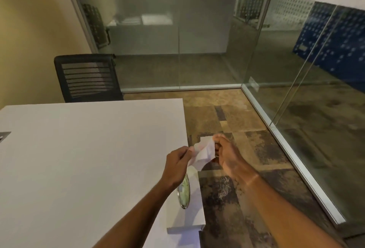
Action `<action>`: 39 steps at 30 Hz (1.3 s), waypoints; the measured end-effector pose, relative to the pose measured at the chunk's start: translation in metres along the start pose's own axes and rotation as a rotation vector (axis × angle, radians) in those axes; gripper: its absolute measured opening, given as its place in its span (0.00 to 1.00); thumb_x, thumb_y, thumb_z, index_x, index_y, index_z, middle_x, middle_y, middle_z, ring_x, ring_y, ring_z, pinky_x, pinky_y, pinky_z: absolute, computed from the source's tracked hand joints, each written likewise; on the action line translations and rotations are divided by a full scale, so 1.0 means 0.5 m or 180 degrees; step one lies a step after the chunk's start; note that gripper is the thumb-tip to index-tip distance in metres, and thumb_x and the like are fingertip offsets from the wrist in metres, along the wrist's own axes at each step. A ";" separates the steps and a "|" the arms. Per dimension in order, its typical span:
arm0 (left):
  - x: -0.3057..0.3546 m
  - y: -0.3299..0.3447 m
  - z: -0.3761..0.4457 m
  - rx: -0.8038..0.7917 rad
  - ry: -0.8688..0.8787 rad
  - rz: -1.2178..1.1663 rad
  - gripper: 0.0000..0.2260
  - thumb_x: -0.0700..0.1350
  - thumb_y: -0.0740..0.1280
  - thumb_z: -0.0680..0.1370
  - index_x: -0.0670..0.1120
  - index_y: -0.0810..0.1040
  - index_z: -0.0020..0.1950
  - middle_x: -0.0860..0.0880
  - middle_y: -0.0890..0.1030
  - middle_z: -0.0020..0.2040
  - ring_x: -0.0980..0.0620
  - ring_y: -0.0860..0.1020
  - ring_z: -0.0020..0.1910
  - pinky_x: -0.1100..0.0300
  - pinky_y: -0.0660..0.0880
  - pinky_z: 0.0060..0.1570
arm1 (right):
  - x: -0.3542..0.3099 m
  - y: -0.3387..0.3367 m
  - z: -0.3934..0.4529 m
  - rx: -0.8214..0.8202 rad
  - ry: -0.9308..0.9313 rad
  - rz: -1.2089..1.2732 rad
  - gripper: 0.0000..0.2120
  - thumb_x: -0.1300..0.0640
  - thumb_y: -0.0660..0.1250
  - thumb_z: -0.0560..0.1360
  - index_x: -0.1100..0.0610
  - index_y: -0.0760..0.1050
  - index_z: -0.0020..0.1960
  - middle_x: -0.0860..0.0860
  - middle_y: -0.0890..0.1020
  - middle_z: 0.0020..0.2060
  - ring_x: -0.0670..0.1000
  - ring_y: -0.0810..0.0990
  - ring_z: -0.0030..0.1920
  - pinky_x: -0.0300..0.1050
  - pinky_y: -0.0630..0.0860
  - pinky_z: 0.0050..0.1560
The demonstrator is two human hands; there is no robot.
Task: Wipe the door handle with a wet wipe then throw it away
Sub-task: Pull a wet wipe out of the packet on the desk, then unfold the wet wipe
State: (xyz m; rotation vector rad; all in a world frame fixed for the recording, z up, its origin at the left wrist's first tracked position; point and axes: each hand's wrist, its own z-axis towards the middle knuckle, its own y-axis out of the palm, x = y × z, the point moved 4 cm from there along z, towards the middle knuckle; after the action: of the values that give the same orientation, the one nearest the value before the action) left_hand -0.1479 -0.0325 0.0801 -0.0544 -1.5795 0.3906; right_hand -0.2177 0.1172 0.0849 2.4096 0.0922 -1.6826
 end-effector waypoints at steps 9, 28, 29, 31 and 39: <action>0.066 0.004 0.019 0.0439 0.0521 0.0090 0.10 0.43 0.65 0.81 0.42 0.79 0.42 0.47 0.81 0.39 0.49 0.79 0.40 0.62 0.74 0.40 | -0.054 -0.020 -0.027 -0.0441 -0.0394 -0.0369 0.15 0.50 0.76 0.70 0.54 0.80 0.53 0.50 0.87 0.43 0.49 0.85 0.41 0.41 0.78 0.35; 0.104 0.018 0.017 0.0825 0.1118 0.0458 0.05 0.44 0.64 0.82 0.48 0.73 0.46 0.58 0.76 0.39 0.59 0.78 0.39 0.74 0.70 0.35 | -0.050 -0.025 -0.052 -0.0146 0.0008 -0.0465 0.09 0.51 0.67 0.79 0.55 0.80 0.52 0.53 0.85 0.43 0.51 0.82 0.40 0.44 0.77 0.39; 0.106 0.018 0.016 0.0857 0.1076 0.0375 0.05 0.44 0.64 0.82 0.48 0.74 0.46 0.58 0.76 0.39 0.58 0.78 0.40 0.74 0.71 0.35 | -0.048 -0.024 -0.054 -0.0216 -0.0026 -0.0435 0.08 0.53 0.69 0.77 0.57 0.81 0.51 0.54 0.86 0.43 0.50 0.83 0.39 0.43 0.78 0.37; 0.103 0.015 0.014 0.0991 0.0909 0.0194 0.04 0.45 0.65 0.81 0.48 0.75 0.47 0.57 0.78 0.40 0.58 0.79 0.40 0.74 0.72 0.35 | -0.050 -0.024 -0.055 -0.0207 -0.0144 -0.0199 0.03 0.58 0.70 0.76 0.57 0.80 0.46 0.54 0.86 0.42 0.50 0.84 0.39 0.43 0.79 0.35; 0.078 0.045 0.013 0.0368 -0.0554 -0.0632 0.15 0.59 0.65 0.78 0.48 0.75 0.53 0.48 0.80 0.51 0.50 0.82 0.47 0.59 0.81 0.40 | -0.081 -0.035 -0.059 0.0225 -0.0371 0.0291 0.09 0.69 0.66 0.71 0.57 0.78 0.46 0.55 0.84 0.42 0.56 0.80 0.43 0.48 0.75 0.38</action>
State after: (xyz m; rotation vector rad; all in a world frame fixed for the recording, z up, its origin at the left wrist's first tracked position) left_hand -0.1613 -0.0023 0.1113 0.2294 -1.7127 0.3369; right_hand -0.2075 0.1428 0.1304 2.3201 -0.0949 -1.8081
